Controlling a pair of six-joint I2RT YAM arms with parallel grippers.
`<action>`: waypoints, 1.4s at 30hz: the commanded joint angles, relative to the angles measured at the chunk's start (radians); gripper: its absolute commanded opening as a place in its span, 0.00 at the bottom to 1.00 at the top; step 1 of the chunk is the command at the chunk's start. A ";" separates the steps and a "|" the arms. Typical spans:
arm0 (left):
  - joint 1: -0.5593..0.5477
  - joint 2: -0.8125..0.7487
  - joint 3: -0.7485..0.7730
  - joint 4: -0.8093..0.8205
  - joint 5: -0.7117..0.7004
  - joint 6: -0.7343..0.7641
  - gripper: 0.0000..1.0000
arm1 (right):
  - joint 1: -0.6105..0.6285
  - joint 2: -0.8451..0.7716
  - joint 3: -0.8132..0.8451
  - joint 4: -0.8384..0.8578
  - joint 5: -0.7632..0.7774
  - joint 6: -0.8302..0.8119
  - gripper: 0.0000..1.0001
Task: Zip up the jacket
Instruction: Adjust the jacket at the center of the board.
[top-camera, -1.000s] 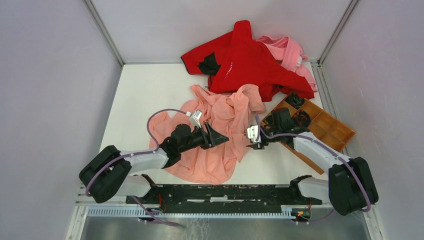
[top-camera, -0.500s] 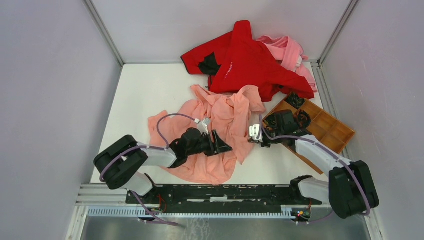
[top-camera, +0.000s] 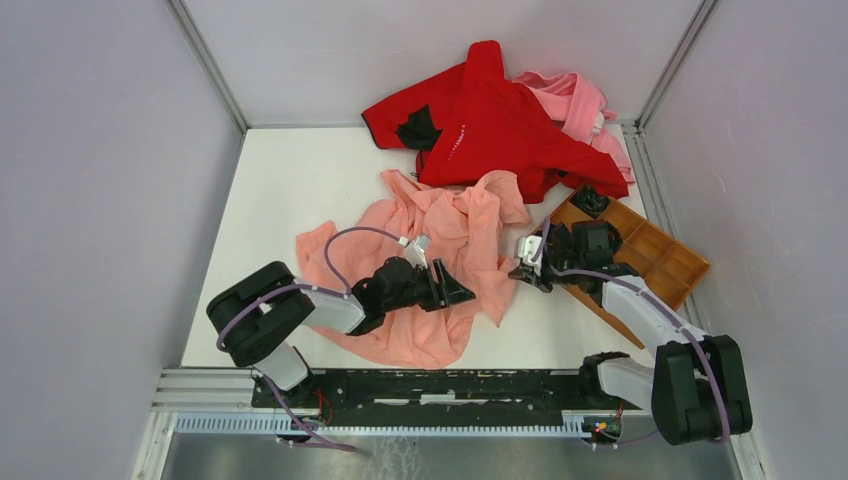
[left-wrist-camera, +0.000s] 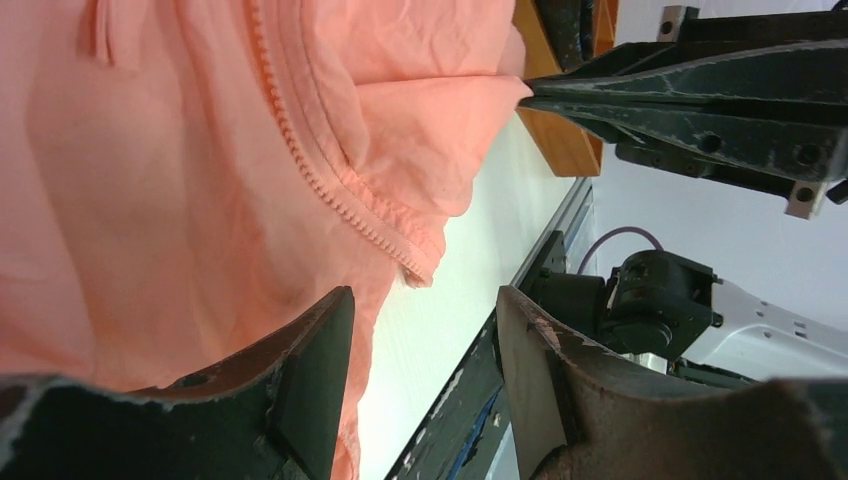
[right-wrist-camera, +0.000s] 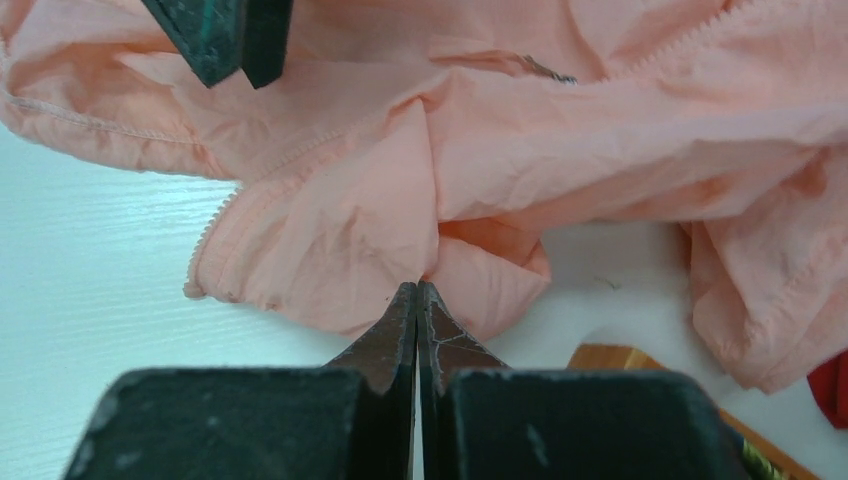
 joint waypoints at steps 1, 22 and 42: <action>-0.009 0.011 0.051 0.073 -0.077 -0.013 0.61 | -0.055 0.009 0.016 0.026 0.060 0.052 0.00; 0.236 -0.054 0.466 -0.373 -0.020 0.465 0.64 | -0.114 -0.023 0.002 -0.067 0.232 0.008 0.07; 0.151 -0.300 0.054 0.071 0.060 0.178 0.88 | -0.170 -0.024 0.134 -0.812 -0.148 -0.868 0.50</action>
